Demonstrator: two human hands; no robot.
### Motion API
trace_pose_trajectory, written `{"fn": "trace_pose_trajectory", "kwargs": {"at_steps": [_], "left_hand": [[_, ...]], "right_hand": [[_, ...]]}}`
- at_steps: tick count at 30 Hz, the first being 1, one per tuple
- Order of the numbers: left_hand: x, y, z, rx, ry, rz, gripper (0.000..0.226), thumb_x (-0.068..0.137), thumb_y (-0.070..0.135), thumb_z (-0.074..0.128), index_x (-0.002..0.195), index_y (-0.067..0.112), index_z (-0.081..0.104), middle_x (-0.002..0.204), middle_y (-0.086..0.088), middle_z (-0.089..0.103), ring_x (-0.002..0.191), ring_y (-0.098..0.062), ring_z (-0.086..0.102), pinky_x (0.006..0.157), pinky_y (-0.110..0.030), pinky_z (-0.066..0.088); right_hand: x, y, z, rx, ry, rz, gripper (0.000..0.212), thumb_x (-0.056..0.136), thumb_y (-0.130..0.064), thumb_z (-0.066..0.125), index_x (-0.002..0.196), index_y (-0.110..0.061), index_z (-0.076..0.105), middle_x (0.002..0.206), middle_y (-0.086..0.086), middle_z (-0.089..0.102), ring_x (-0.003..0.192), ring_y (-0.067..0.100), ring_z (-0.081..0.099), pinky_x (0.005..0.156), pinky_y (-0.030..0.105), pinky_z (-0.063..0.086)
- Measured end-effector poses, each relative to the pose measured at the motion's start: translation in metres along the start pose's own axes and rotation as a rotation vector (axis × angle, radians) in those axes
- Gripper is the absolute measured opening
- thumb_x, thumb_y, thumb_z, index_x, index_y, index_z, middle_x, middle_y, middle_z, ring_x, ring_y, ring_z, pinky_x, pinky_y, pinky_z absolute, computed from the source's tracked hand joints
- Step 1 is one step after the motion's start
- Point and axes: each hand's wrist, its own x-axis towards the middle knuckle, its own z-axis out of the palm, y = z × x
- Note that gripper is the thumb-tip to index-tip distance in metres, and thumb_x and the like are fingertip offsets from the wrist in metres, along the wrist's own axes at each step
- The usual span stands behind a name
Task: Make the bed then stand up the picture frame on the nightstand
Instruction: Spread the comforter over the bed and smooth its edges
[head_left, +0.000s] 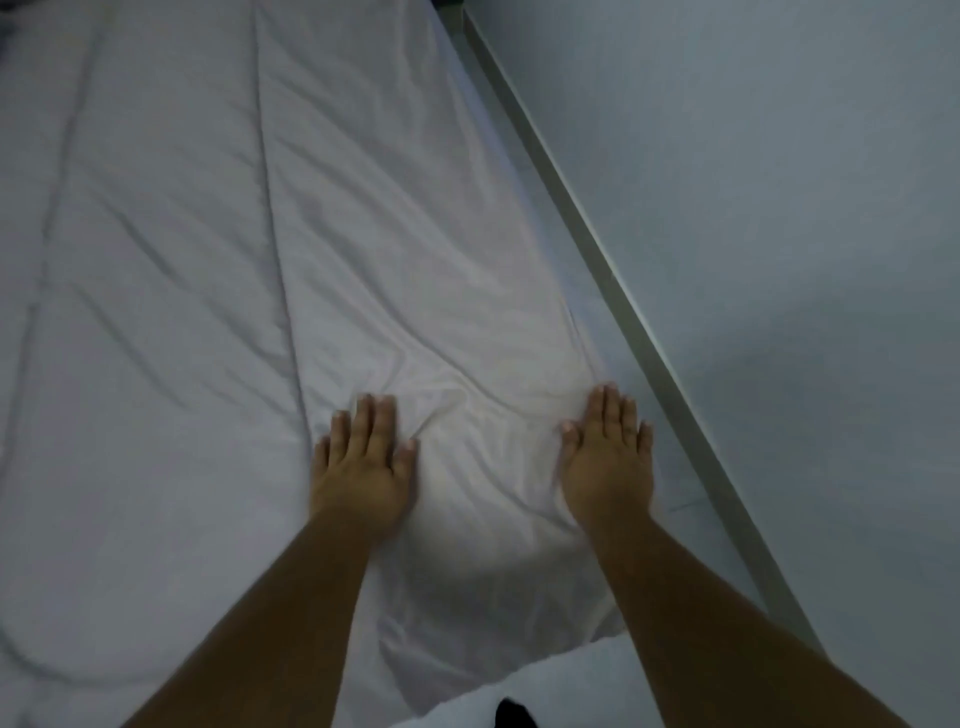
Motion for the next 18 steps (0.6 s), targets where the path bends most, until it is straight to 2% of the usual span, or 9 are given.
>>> {"fn": "trace_pose_trajectory", "kwargs": {"at_steps": [3,5,7,8,10,12,15,18], "left_hand": [[-0.015,-0.016,-0.052,0.021,-0.027,-0.002,0.064,0.096,0.051,0.024,0.15,0.029,-0.003,0.16,0.004,0.0,0.147,-0.024,0.007,0.117,-0.042,0.012],[-0.028,-0.024,-0.096,0.026,-0.04,0.016,0.063,0.096,0.047,0.028,0.151,0.026,0.005,0.16,0.004,0.01,0.145,-0.022,0.017,0.116,-0.039,0.02],[-0.045,-0.036,-0.147,-0.001,-0.066,0.005,0.059,0.096,0.046,0.031,0.149,0.025,0.017,0.156,0.0,0.025,0.138,-0.023,0.032,0.111,-0.036,0.03],[-0.054,-0.044,-0.173,-0.029,-0.09,-0.012,0.056,0.096,0.047,0.032,0.147,0.026,0.024,0.153,-0.002,0.032,0.135,-0.023,0.037,0.109,-0.035,0.033],[-0.073,-0.065,-0.227,-0.065,-0.172,-0.022,0.053,0.096,0.049,0.033,0.143,0.027,0.034,0.149,-0.003,0.039,0.134,-0.022,0.038,0.111,-0.036,0.032],[-0.093,-0.094,-0.279,-0.061,-0.219,-0.026,0.054,0.094,0.052,0.034,0.142,0.027,0.037,0.15,-0.003,0.038,0.136,-0.023,0.036,0.113,-0.037,0.029],[-0.126,-0.156,-0.35,-0.042,-0.172,-0.068,0.055,0.094,0.053,0.035,0.142,0.028,0.037,0.151,-0.004,0.036,0.137,-0.024,0.034,0.111,-0.037,0.027],[-0.16,-0.235,-0.407,-0.029,-0.093,-0.102,0.053,0.094,0.051,0.036,0.142,0.029,0.037,0.151,-0.005,0.036,0.137,-0.024,0.034,0.111,-0.037,0.027]], "right_hand": [[-0.003,-0.026,-0.046,-0.091,-0.028,-0.116,0.057,0.1,-0.04,0.02,0.147,-0.009,0.02,0.156,0.011,0.022,0.145,0.027,0.013,0.117,0.042,0.006],[-0.01,-0.057,-0.084,-0.156,-0.012,-0.26,0.052,0.1,-0.041,0.021,0.14,-0.013,0.039,0.146,0.008,0.043,0.138,0.025,0.032,0.113,0.04,0.019],[-0.024,-0.101,-0.129,-0.159,0.001,-0.383,0.05,0.099,-0.043,0.021,0.123,-0.016,0.057,0.124,0.005,0.062,0.116,0.025,0.053,0.099,0.035,0.036],[-0.032,-0.125,-0.151,-0.144,-0.009,-0.436,0.05,0.099,-0.044,0.022,0.115,-0.017,0.06,0.114,0.005,0.067,0.105,0.024,0.059,0.091,0.033,0.041],[-0.051,-0.178,-0.189,-0.133,-0.053,-0.549,0.051,0.099,-0.045,0.022,0.109,-0.015,0.061,0.107,0.006,0.068,0.096,0.025,0.061,0.084,0.033,0.045],[-0.071,-0.238,-0.226,-0.156,-0.147,-0.631,0.05,0.099,-0.046,0.023,0.116,-0.014,0.058,0.115,0.007,0.064,0.102,0.025,0.059,0.086,0.033,0.045],[-0.113,-0.337,-0.272,-0.281,-0.282,-0.735,0.05,0.098,-0.046,0.028,0.131,-0.014,0.049,0.135,0.009,0.051,0.117,0.027,0.052,0.095,0.036,0.042],[-0.17,-0.44,-0.303,-0.366,-0.261,-0.84,0.051,0.098,-0.045,0.031,0.136,-0.014,0.044,0.141,0.01,0.045,0.123,0.028,0.047,0.102,0.039,0.04]]}}
